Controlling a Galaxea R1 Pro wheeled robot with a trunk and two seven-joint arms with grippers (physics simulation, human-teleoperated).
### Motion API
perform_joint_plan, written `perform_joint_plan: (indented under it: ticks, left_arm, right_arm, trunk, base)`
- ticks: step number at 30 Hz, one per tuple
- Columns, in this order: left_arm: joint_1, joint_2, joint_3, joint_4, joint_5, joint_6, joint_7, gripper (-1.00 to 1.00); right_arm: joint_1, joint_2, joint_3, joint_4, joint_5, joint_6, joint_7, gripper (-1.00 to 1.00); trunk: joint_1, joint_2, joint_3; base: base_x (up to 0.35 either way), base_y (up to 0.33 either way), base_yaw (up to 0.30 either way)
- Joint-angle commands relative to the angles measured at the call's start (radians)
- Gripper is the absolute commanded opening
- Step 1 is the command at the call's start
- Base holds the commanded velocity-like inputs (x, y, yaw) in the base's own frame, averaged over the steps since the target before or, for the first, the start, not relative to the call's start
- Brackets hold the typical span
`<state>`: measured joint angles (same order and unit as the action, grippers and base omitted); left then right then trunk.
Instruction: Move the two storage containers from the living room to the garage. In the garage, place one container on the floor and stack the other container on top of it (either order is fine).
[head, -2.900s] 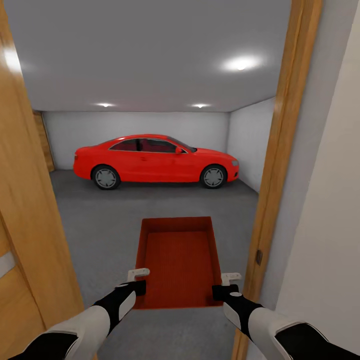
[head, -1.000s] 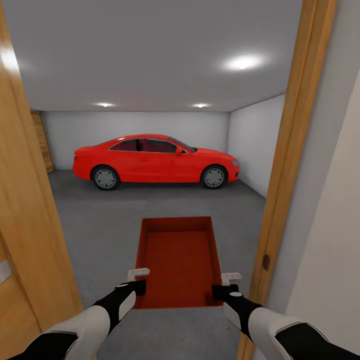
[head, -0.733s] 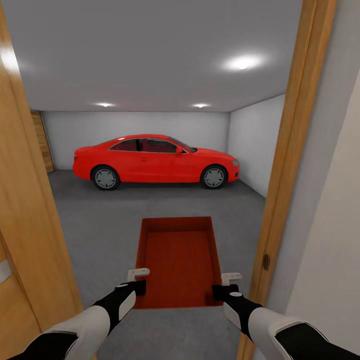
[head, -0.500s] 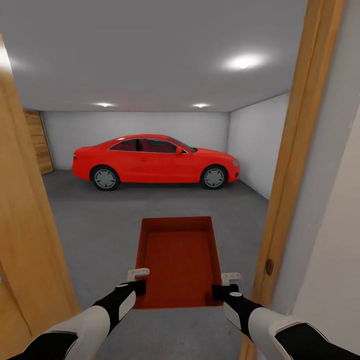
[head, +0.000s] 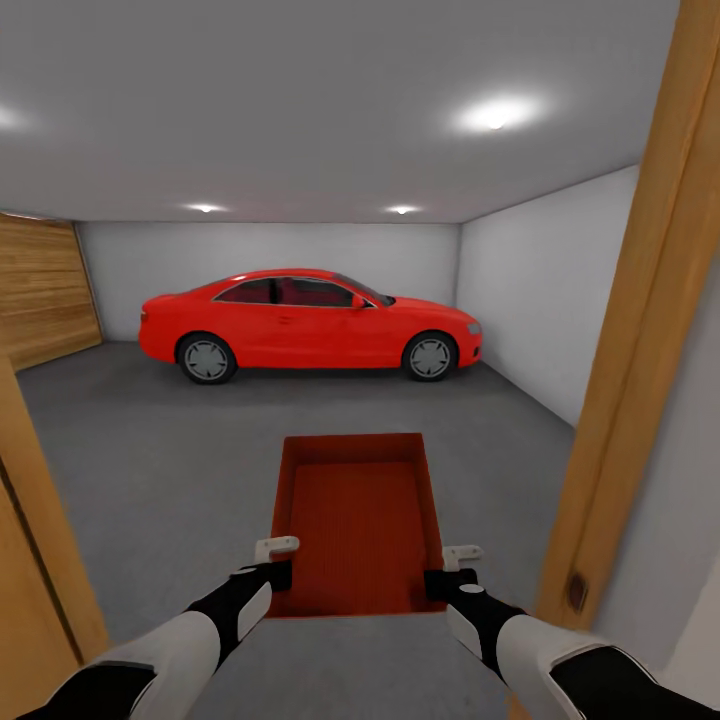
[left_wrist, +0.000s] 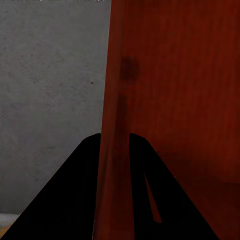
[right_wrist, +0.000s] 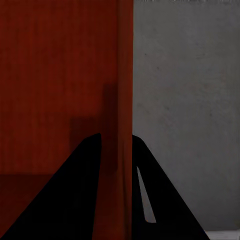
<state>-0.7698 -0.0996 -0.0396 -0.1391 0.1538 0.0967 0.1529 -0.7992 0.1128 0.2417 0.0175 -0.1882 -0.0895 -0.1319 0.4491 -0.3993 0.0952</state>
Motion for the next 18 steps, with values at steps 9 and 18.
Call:
perform_joint_plan:
  ticks: [9,18]
  left_arm:
    - [0.000,0.043,0.027,-0.006,-0.011,-0.034,0.050,-1.00]
    - [0.000,0.043,0.027,-0.007,-0.011,-0.034,0.050,-1.00]
  right_arm:
    - [0.000,0.001,-0.027,0.002,-0.006,-0.003,0.014,-1.00]
    - [0.000,0.001,-0.027,0.002,-0.006,-0.003,0.014,-1.00]
  trunk:
    - [0.001,-0.001,0.000]
    - [0.001,-0.001,0.000]
  base:
    - [0.310,0.000,0.000]
    - [0.105,0.000,0.000]
